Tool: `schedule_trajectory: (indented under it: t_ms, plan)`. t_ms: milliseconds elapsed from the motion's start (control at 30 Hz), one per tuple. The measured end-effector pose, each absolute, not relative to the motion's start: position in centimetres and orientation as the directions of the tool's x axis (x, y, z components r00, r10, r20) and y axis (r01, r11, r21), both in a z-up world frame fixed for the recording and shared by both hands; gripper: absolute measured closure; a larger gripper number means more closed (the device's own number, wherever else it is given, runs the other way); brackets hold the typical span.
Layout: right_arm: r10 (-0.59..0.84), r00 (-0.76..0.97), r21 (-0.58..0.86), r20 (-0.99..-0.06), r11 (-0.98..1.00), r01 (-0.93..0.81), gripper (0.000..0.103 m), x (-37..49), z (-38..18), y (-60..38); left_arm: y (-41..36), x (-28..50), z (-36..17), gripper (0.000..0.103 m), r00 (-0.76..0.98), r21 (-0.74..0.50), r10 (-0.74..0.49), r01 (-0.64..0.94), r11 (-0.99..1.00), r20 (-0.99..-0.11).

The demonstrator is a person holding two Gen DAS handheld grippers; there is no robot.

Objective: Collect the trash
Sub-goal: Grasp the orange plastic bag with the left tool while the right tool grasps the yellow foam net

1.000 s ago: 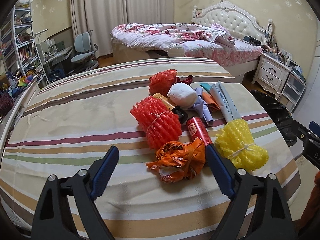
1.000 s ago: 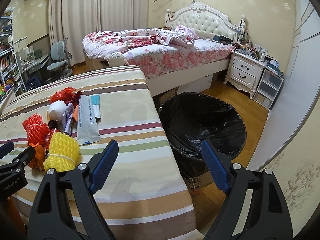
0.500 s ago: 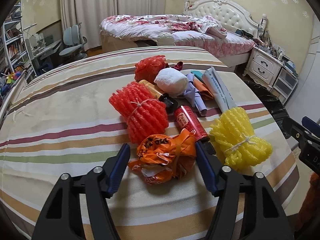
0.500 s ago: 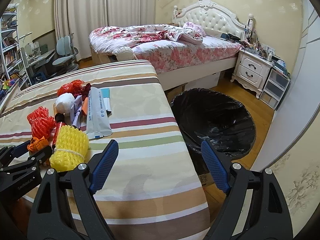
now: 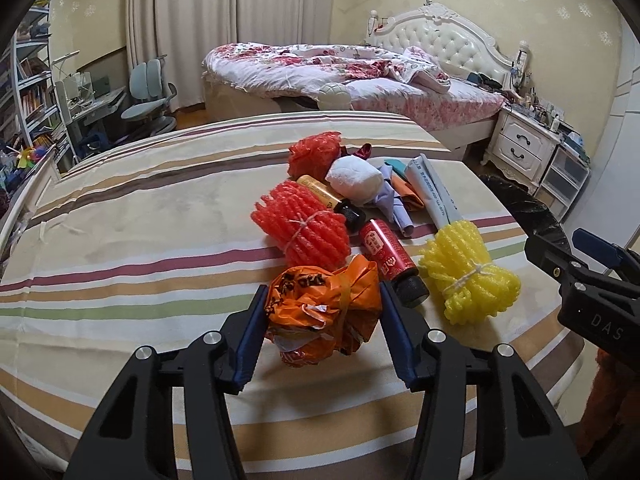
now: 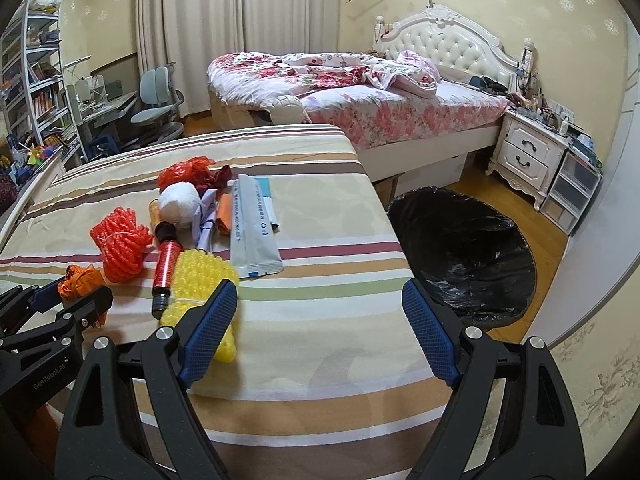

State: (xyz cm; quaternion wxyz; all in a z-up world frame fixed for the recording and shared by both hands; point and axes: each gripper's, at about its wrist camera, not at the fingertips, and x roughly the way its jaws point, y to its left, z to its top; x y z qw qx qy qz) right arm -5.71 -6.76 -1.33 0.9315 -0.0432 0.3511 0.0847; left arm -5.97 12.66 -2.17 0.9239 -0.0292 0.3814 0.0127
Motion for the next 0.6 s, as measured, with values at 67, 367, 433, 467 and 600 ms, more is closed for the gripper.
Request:
schedule_trajectory:
  t_ms: [67,367,433,467,600]
  plan:
    - [0.145,0.738,-0.019,-0.659,0.978,-0.209,0.02,-5.9,-1.1,-6.0,13.3,-6.2,-1.8,0.05,0.717,-0.033,0.026,-0.069,0.997,-0.696]
    - [0.21,0.712,-0.03,-0.67,0.951,-0.308,0.02,-6.2,-1.4,-2.0,16.5,-6.6,-1.8,0.05,0.725,-0.009,0.12,-0.171,0.985,-0.678]
    - [0.21,0.701,-0.037,-0.682,0.947,-0.32,0.023,-6.0,-1.9,-1.3,17.2,-6.6,-2.0,0.05,0.723,-0.016,0.127,-0.188,0.982,-0.679]
    - [0.212,0.692,-0.037,-0.69,0.944,-0.327,0.026,-5.8,-2.2,-1.0,17.4,-6.6,-2.1,0.05,0.723,-0.019,0.13,-0.194,0.981,-0.679]
    - [0.229,0.637,-0.005,-0.736,0.939,-0.344,0.05,-5.0,-3.7,-0.8,18.0,-6.4,-2.2,0.05,0.724,-0.03,0.132,-0.206,0.978,-0.677]
